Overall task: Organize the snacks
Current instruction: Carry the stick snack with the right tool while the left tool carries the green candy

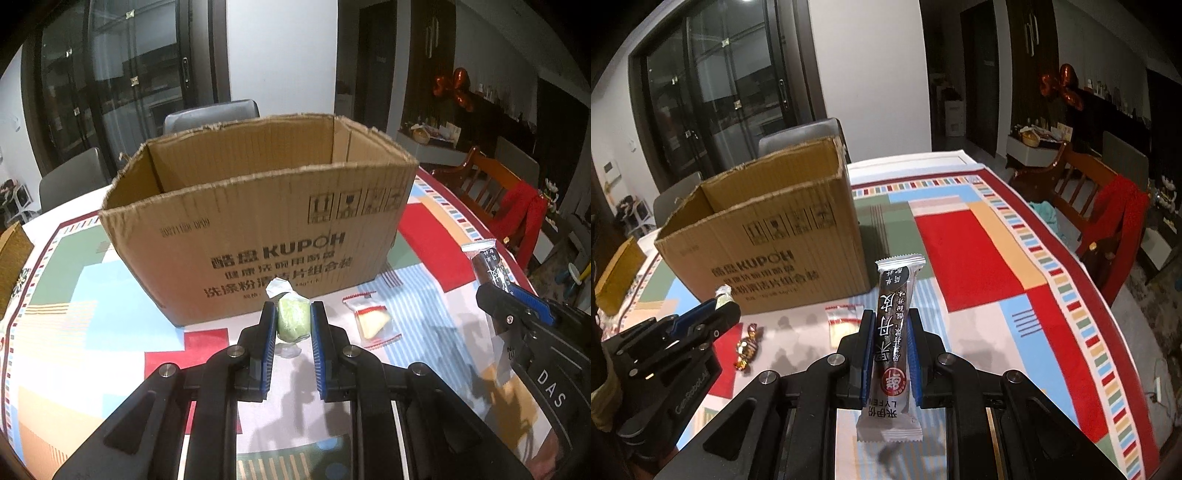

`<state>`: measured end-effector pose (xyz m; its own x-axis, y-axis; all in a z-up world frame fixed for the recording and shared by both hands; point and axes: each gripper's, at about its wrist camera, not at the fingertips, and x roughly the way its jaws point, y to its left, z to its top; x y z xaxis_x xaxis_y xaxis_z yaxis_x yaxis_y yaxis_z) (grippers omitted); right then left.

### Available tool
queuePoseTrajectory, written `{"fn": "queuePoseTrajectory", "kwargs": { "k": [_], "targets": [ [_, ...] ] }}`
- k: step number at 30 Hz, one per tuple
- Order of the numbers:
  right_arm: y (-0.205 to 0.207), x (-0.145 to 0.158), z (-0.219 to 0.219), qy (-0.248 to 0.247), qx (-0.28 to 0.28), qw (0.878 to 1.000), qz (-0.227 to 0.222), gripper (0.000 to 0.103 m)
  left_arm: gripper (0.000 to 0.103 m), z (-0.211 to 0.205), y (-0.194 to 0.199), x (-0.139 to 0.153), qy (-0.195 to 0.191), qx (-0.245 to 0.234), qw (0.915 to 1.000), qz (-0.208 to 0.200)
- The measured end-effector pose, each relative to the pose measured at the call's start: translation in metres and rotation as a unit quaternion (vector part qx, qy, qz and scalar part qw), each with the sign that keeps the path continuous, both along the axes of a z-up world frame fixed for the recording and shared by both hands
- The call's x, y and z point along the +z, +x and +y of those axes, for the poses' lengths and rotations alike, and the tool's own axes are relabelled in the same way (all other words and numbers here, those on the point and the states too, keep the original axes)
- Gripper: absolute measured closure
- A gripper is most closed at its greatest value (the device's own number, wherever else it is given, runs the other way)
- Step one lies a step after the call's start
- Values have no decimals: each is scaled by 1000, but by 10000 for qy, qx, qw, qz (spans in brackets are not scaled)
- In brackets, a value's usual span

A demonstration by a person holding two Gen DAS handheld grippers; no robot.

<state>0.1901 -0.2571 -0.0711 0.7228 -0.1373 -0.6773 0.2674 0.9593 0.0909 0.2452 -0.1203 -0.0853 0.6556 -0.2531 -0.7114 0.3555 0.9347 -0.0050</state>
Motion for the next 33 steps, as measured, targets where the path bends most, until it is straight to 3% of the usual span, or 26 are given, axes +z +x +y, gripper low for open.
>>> {"fn": "queuePoseTrajectory", "kwargs": {
  "k": [33],
  "targets": [
    [37, 77, 26, -306, 641, 9945, -773, 85, 84, 34, 9, 82, -253, 304, 9974, -603]
  ]
}}
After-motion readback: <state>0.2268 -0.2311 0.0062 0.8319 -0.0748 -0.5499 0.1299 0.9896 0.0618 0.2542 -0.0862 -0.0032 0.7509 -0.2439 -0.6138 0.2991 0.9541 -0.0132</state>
